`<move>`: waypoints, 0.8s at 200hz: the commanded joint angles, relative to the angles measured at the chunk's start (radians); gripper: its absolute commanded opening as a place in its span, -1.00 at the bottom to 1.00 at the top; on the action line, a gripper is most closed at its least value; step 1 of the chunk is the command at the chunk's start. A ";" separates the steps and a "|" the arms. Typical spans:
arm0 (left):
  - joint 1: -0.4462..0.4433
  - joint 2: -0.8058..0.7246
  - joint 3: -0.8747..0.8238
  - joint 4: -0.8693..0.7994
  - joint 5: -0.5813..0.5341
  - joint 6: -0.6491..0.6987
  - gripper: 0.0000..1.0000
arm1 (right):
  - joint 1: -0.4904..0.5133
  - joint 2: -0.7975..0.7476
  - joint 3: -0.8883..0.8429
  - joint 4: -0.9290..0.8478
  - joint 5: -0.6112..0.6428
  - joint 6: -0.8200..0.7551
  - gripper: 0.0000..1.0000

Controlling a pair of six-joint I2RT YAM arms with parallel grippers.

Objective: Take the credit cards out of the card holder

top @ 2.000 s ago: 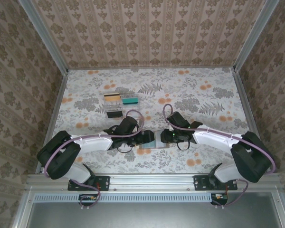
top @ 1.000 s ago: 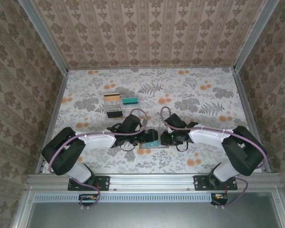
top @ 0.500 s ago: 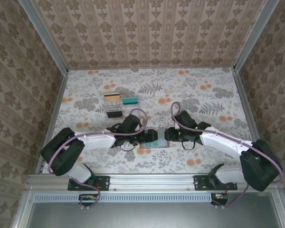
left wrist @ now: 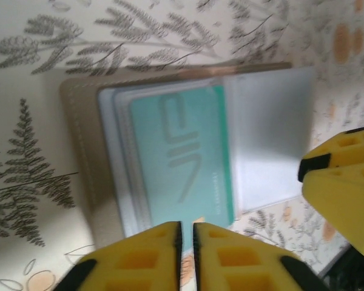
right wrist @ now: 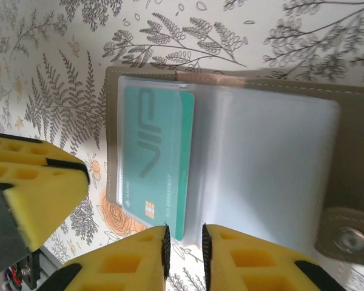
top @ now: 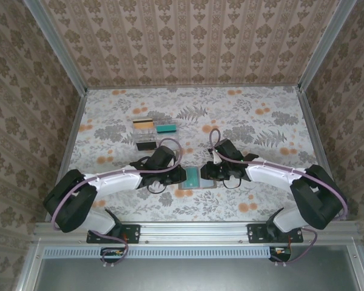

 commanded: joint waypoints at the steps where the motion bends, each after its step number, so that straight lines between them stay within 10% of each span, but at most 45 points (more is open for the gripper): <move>1: 0.004 0.041 0.023 -0.057 -0.019 0.019 -0.90 | 0.004 0.043 0.027 0.052 -0.045 0.037 -0.57; 160: -0.013 0.123 0.038 -0.056 0.000 0.010 -0.89 | 0.001 0.190 0.044 0.130 -0.101 0.058 -0.58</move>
